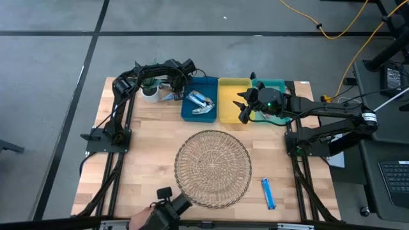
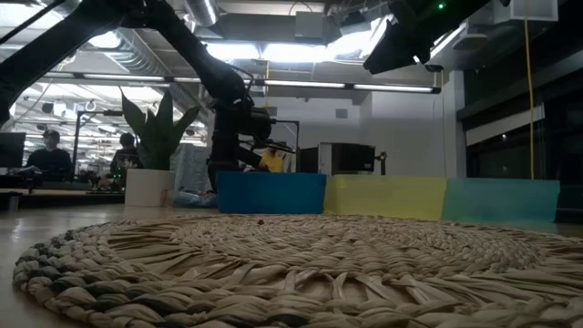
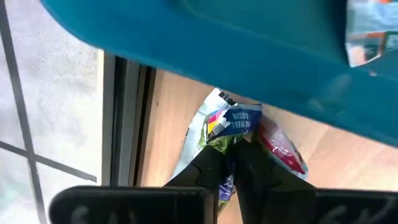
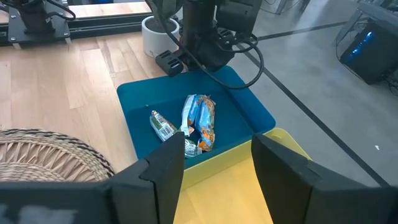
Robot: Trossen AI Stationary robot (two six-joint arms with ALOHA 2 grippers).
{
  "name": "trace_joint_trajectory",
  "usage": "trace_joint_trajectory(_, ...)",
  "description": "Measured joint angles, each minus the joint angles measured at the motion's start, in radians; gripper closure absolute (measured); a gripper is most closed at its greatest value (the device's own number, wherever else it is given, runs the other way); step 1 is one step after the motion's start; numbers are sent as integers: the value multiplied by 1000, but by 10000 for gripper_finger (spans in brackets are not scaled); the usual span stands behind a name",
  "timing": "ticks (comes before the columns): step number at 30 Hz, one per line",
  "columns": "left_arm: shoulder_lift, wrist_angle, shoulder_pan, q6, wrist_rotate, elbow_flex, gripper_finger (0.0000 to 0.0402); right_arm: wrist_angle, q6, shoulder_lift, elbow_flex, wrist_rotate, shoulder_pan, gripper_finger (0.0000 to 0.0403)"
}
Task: Pick and place Granola Bars by type
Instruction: Put the blue granola bar into the yellow bin
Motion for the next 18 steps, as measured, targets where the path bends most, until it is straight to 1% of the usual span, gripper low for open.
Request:
trace_joint_trajectory(6,0,-31,-12,-8,-5,39,393,0,-1,0,0,0,0,215)
trace_joint_trajectory(12,0,-60,-21,-27,-4,90,387,-1,24,0,0,0,0,215)
trace_joint_trajectory(18,-1,-117,-25,-37,-10,157,394,-9,25,0,0,1,0,215)
